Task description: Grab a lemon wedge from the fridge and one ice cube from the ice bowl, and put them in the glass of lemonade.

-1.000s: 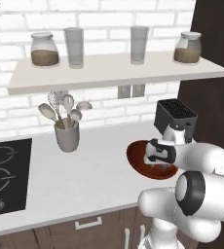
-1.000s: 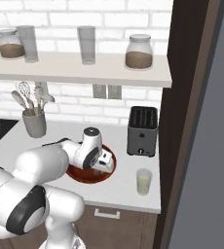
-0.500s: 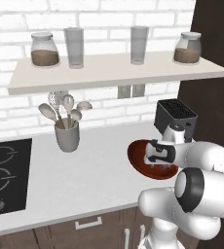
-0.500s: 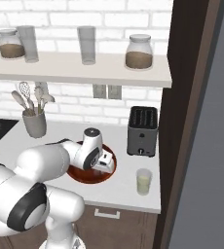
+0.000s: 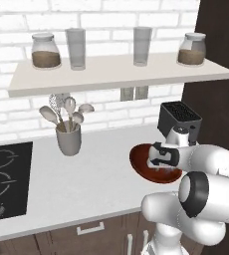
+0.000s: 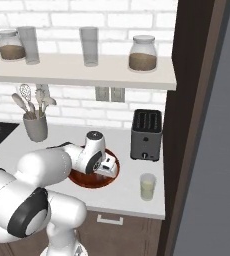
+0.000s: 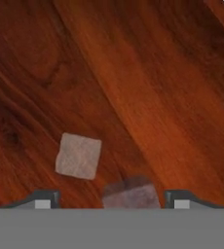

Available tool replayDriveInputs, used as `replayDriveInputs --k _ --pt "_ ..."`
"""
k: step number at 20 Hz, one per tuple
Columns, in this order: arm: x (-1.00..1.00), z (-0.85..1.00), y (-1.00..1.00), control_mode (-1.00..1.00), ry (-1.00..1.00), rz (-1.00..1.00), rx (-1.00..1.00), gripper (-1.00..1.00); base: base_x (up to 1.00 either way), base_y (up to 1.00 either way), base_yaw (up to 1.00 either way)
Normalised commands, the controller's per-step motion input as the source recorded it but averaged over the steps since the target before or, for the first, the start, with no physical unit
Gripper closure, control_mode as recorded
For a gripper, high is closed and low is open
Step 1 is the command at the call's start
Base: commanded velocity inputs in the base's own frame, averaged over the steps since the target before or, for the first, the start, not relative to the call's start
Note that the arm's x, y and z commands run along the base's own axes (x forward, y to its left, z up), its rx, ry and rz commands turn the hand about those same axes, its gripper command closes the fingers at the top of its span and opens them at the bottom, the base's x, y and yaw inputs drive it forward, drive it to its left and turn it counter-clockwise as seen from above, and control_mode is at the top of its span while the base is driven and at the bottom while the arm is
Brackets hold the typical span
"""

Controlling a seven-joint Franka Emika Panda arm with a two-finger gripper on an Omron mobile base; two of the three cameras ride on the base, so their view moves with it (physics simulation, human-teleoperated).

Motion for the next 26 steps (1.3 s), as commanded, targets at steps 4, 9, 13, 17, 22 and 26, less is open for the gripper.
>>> replayDriveInputs --k 4,9,13,17,22,26 --pt "0.00 0.00 0.00 -1.00 0.00 0.00 0.00 1.00 0.00 0.00 0.00" --pt "0.00 0.00 0.00 -1.00 0.00 0.00 0.00 1.00 0.00 0.00 0.00" --pt "0.00 0.00 0.00 -1.00 0.00 0.00 0.00 1.00 0.00 0.00 0.00" --pt "-0.03 0.16 0.00 -1.00 0.00 0.01 0.01 1.00 0.00 0.00 0.00" --pt "-0.17 0.51 0.00 -1.00 0.00 0.00 0.02 1.00 0.00 0.00 0.00" --pt "-0.12 0.45 -0.05 -1.00 0.00 0.00 0.03 1.00 0.00 0.00 0.00"
